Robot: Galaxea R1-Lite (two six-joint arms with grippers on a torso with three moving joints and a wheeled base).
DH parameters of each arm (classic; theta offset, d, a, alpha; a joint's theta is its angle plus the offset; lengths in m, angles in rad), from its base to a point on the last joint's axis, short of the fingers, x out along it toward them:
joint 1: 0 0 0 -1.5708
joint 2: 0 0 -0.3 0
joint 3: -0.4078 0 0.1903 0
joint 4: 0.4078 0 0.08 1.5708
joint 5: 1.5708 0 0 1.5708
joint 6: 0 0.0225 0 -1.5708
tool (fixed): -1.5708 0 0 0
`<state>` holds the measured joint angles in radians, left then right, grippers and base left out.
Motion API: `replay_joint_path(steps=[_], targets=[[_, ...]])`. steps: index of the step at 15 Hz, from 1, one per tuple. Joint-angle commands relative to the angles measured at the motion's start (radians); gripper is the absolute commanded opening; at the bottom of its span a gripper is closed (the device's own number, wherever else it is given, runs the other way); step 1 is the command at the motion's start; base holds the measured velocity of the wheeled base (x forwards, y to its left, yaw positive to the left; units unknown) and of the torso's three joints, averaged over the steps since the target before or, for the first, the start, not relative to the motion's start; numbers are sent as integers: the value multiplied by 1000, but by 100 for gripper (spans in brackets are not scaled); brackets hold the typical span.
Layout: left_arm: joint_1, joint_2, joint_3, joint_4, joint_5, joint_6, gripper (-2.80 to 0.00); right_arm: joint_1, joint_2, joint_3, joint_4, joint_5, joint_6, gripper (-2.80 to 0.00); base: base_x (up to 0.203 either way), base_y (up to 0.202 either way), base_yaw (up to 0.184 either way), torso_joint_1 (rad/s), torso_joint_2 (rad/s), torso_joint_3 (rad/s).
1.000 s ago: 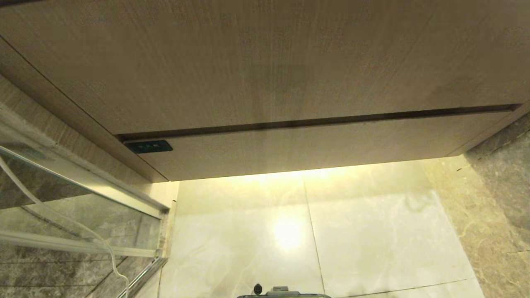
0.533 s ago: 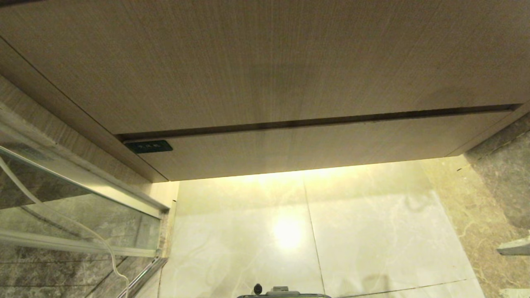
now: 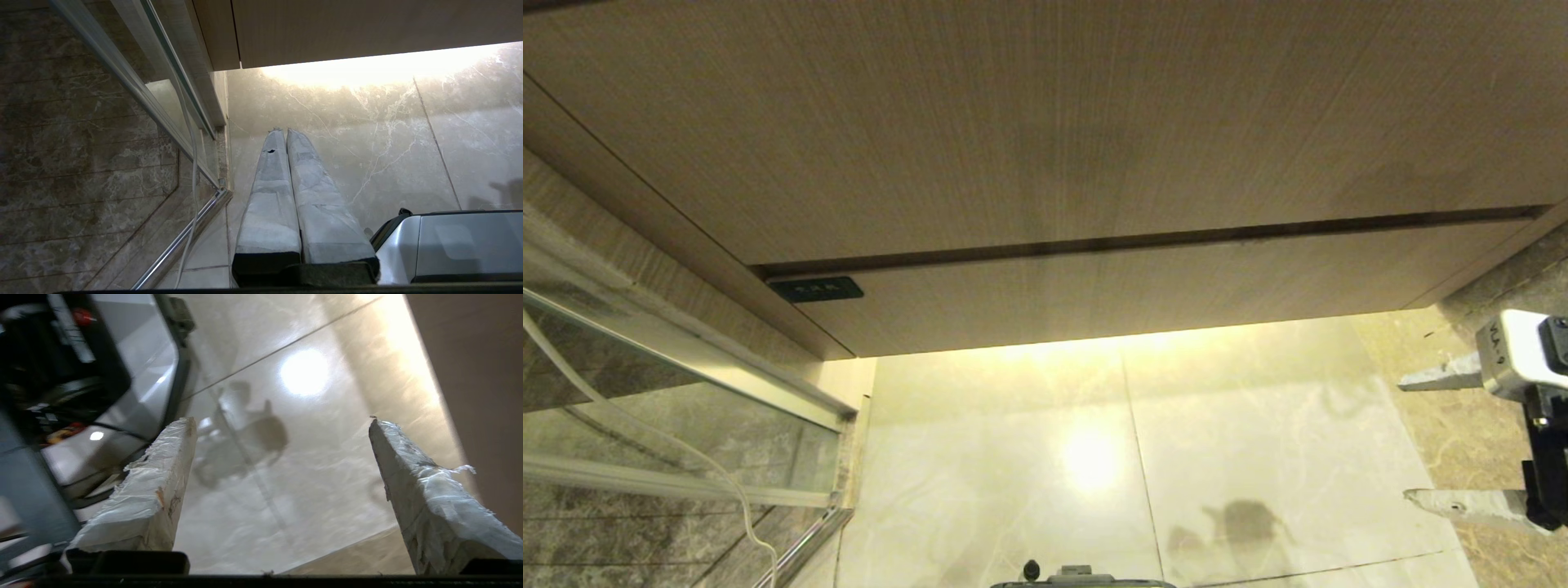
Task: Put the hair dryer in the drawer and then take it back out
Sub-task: Pull open the drawer
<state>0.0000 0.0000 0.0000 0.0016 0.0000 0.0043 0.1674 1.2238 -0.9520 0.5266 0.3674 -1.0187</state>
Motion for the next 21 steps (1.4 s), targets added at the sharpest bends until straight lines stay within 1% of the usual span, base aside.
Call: replay_joint_path(steps=[1,5,7,9,10,11,13,14,17,19,21], targets=[[0,0,2,0,0,0,-280,2,45,27,-108,5,-45,0,0,0,0,0,0,0],[0,0,2,0,0,0,-280,1,90,141,-465,1,-132,0,0,0,0,0,0,0],[0,0,2,0,0,0,-280,1,159,159,-604,-9,-168,0,0,0,0,0,0,0],[0,0,2,0,0,0,-280,18,208,156,-658,-39,-174,0,0,0,0,0,0,0],[0,0,2,0,0,-1,-280,26,226,168,-706,-35,-169,0,0,0,0,0,0,0],[0,0,2,0,0,0,-280,27,238,178,-749,-37,-153,0,0,0,0,0,0,0],[0,0,2,0,0,0,-280,29,271,181,-764,-40,-103,0,0,0,0,0,0,0],[0,0,2,0,0,0,-280,29,283,178,-775,-38,-95,0,0,0,0,0,0,0],[0,-1,2,0,0,0,-280,21,354,189,-902,-34,-104,0,0,0,0,0,0,0],[0,0,2,0,0,0,-280,17,386,174,-927,-40,-99,0,0,0,0,0,0,0],[0,0,2,0,0,0,-280,10,401,174,-950,-28,-94,0,0,0,0,0,0,0]])
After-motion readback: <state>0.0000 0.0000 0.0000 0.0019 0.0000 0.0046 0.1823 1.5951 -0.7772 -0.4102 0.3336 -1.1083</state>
